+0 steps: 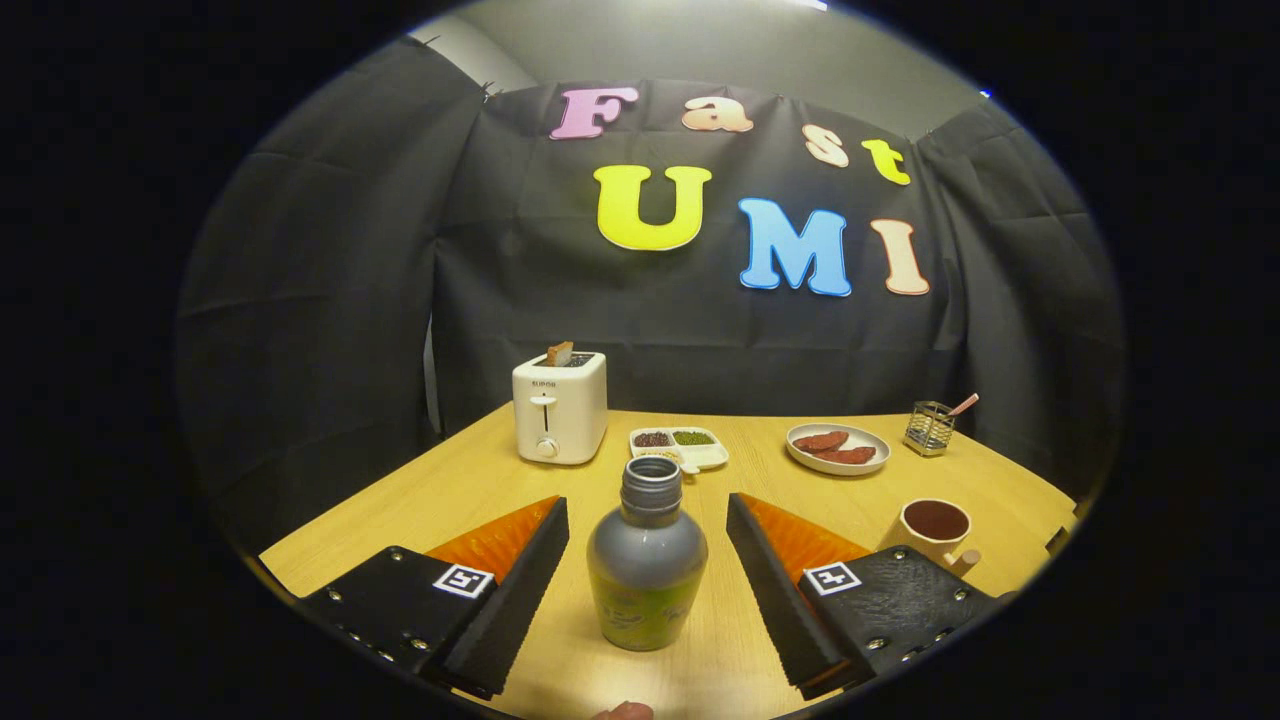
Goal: Take the bottle from table, then pour the juice into the cup, finally place the bottle on the coaster
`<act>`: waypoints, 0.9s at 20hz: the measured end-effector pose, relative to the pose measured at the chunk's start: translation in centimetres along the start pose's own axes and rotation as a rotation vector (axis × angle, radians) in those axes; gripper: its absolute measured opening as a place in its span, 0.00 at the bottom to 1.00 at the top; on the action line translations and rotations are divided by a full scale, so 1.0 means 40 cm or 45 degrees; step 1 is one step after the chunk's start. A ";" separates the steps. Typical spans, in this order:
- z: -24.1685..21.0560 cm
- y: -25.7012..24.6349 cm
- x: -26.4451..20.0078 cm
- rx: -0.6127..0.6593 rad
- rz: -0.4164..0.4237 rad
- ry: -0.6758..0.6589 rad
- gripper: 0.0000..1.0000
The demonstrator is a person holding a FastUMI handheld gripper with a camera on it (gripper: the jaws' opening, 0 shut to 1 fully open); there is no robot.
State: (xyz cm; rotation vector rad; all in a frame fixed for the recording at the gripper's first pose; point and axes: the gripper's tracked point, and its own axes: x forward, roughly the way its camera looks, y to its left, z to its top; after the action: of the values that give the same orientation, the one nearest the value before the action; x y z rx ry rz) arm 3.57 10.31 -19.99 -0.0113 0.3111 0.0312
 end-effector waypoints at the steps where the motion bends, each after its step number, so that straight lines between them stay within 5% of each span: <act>1: -0.014 -0.002 0.007 0.005 -0.003 0.017 0.97; 18: -0.211 0.007 0.049 0.050 -0.010 0.257 0.97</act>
State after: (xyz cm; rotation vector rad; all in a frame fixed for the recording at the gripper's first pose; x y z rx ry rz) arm 2.85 10.49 -28.62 0.0232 0.5132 0.0164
